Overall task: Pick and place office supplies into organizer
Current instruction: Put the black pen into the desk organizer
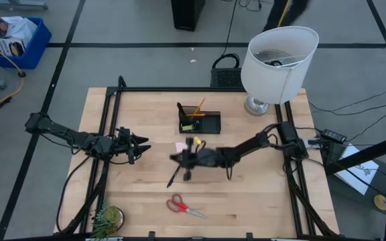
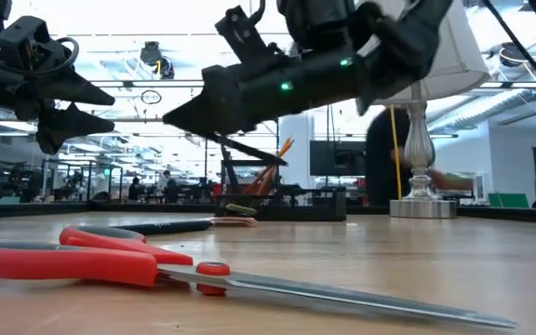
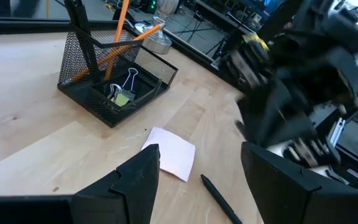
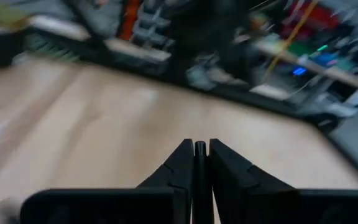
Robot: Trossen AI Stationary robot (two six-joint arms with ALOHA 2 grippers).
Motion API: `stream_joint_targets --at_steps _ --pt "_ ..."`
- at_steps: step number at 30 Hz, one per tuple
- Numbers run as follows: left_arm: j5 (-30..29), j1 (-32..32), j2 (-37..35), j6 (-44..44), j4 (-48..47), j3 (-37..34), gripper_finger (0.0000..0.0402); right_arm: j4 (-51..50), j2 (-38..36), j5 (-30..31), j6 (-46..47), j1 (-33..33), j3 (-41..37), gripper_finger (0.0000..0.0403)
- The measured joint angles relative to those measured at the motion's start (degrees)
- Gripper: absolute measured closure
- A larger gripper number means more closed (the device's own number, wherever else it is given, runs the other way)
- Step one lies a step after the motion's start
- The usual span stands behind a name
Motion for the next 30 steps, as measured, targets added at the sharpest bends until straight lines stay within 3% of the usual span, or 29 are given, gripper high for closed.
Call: stream_joint_targets --at_steps 10,17,21,30 --pt "-0.07 -0.01 -0.01 0.23 0.08 0.0 0.0172 17.58 -0.1 -0.45 -7.23 -10.87 0.04 0.0366" --pt "-2.79 -0.02 -0.02 0.26 0.19 0.0 0.0172 28.33 -0.12 -8.19 -3.33 -18.39 0.09 0.0376" --pt "-4.03 0.0 0.0 0.47 1.28 0.0 0.0172 29.49 0.06 -13.98 0.55 -22.57 0.09 0.0372" --pt "-6.1 0.01 -0.01 3.73 4.87 -0.02 0.0172 29.68 0.11 -17.3 4.18 -27.65 0.09 0.0377"
